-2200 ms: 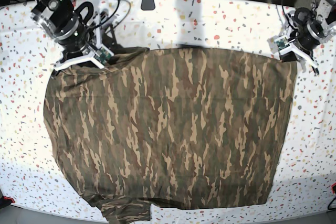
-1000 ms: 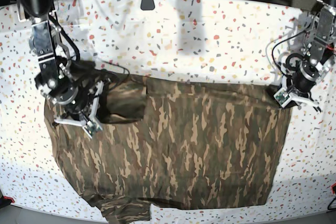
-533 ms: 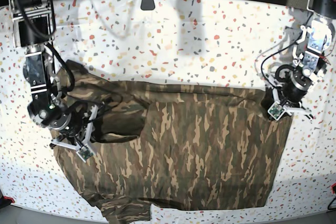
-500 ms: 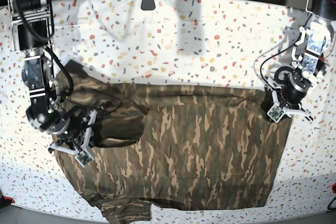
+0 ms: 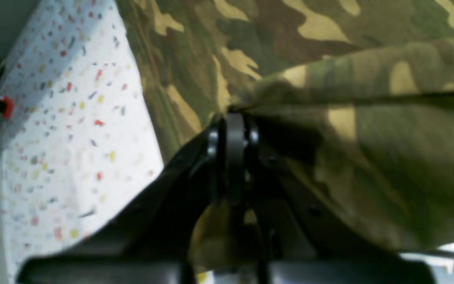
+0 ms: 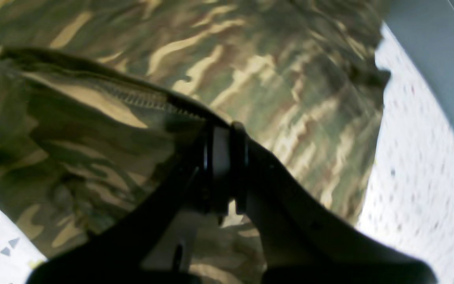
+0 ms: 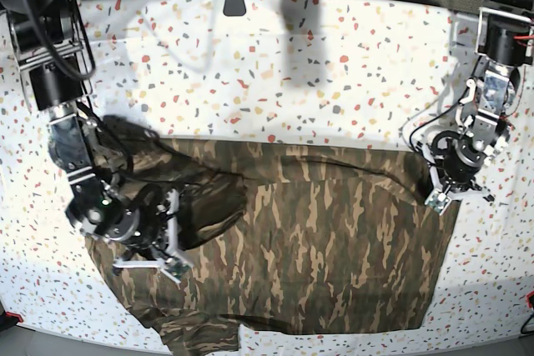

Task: Fold the T-shirt properly
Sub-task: 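Drag the held sleeve across the shirt body with the right gripper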

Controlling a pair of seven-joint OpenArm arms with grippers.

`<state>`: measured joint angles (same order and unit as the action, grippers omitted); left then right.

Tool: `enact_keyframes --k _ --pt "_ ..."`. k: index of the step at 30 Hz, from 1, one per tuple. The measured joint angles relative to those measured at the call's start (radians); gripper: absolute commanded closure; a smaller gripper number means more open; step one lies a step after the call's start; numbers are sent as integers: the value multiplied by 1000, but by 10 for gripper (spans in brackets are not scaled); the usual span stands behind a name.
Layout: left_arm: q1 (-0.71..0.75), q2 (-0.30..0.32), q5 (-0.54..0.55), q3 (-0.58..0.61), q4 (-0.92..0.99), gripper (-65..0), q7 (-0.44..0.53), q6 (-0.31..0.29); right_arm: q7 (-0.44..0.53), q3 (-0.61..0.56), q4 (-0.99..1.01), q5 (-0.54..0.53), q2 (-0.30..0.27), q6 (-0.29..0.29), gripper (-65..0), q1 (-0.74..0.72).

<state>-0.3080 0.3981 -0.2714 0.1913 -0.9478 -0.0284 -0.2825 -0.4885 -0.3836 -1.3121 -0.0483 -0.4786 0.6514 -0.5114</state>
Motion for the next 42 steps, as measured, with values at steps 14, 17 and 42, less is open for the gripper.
enact_keyframes --k 14,17,42 --pt "-5 -7 0 0 6 0 2 10 21 -101 309 122 106 -53 0 -246" --pt "-5 -8 0 0 6 0 0 10 25 -101 368 125 133 -53 0 -267" --pt "-66 -16 0 0 6 0 -72 142 43 -101 423 193 138 -278 0 -259"
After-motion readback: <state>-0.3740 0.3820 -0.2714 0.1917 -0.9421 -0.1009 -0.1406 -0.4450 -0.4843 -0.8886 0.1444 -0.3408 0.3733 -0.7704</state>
